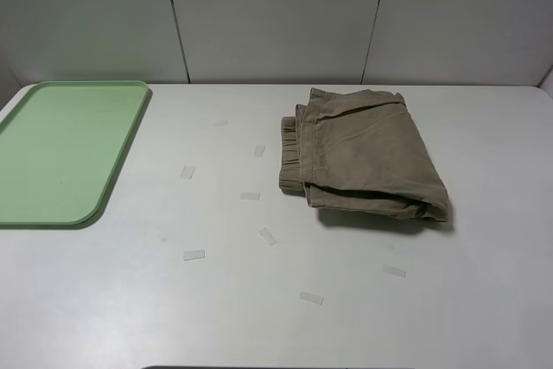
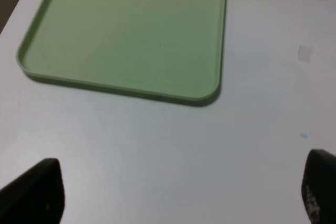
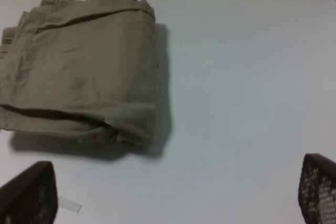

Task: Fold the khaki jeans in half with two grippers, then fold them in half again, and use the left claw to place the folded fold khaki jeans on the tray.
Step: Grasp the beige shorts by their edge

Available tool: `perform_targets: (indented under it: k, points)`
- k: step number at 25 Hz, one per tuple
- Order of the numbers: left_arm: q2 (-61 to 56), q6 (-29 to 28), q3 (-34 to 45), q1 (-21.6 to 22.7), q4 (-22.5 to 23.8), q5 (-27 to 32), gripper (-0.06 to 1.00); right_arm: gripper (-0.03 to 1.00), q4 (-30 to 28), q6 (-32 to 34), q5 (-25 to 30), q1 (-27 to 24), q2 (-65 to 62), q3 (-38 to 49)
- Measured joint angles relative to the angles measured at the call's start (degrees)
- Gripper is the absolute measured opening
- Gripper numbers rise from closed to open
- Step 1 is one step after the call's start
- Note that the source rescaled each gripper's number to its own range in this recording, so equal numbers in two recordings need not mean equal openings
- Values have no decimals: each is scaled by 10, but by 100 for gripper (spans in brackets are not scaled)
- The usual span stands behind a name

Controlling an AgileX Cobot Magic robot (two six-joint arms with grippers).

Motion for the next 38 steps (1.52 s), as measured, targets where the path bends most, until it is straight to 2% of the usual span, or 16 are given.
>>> perform_targets:
  k: [12,22,29,38]
  points:
    - [25,2,-15,0,-1,9,88,100,0,0,0,0,0,0]
    - [331,27,-174,-3,-1,1,86,100,0,0,0,0,0,0]
    - [551,27,-287,-72,-1,-62,86,100,0,0,0,0,0,0]
    - [784,-6,-403,-197,-1,-137,86,100,0,0,0,0,0,0]
